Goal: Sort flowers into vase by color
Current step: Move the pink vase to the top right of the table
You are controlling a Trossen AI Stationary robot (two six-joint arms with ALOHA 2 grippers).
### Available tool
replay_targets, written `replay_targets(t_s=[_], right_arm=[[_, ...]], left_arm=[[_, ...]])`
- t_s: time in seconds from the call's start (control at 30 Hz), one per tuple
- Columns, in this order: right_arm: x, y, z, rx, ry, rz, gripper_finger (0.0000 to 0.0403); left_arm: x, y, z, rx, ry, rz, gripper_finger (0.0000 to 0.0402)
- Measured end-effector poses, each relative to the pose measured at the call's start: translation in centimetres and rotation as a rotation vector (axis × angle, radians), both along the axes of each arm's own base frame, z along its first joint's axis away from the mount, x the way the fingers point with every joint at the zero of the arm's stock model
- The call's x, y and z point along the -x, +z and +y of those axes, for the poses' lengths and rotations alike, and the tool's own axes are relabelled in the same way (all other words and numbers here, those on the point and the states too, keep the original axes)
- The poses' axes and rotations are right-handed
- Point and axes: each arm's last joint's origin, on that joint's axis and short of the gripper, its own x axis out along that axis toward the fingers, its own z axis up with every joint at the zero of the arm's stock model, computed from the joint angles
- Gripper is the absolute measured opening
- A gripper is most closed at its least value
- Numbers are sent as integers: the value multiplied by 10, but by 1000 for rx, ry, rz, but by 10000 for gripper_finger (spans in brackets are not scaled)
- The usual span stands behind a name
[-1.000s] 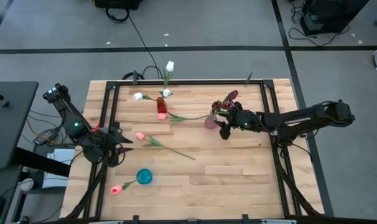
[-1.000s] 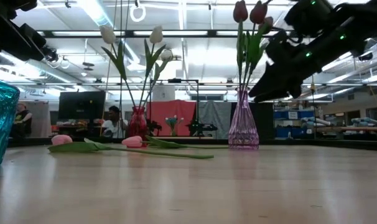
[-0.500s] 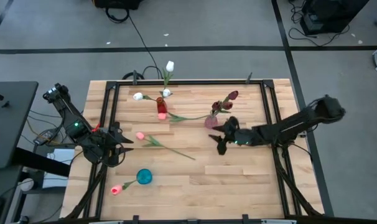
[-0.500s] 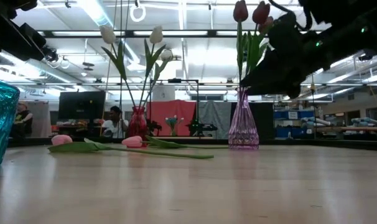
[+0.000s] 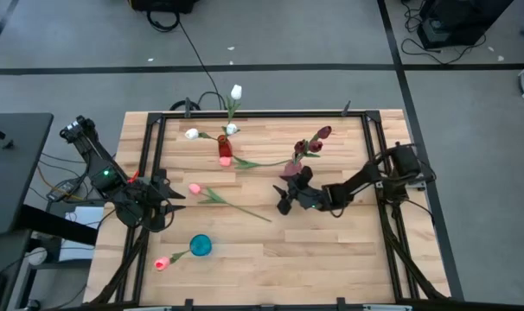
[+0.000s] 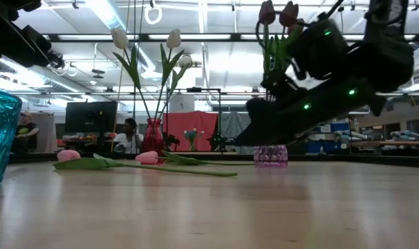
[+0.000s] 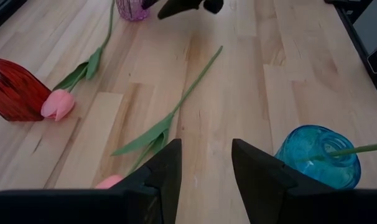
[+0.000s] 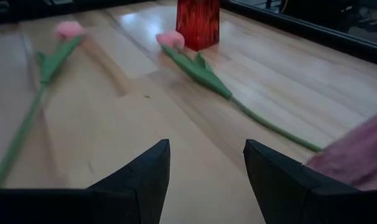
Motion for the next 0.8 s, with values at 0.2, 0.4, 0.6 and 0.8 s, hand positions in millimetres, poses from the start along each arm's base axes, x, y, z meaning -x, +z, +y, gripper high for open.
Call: replay_targets(t_s=[0.2, 0.4, 0.6, 0.8], right_arm=[[-20, -4, -10, 1, -44, -12, 216], [-29, -12, -24, -9, -95, -7, 212], [-27, -15, -34, -34, -142, 18, 198], [-23, -20, -41, -49, -175, 67, 192]], left_arm=[[0, 0, 0, 4, 1, -3, 147], [0, 0, 0, -9, -8, -2, 147], [0, 0, 0, -19, -12, 2, 147], [0, 0, 0, -22, -12, 4, 147]])
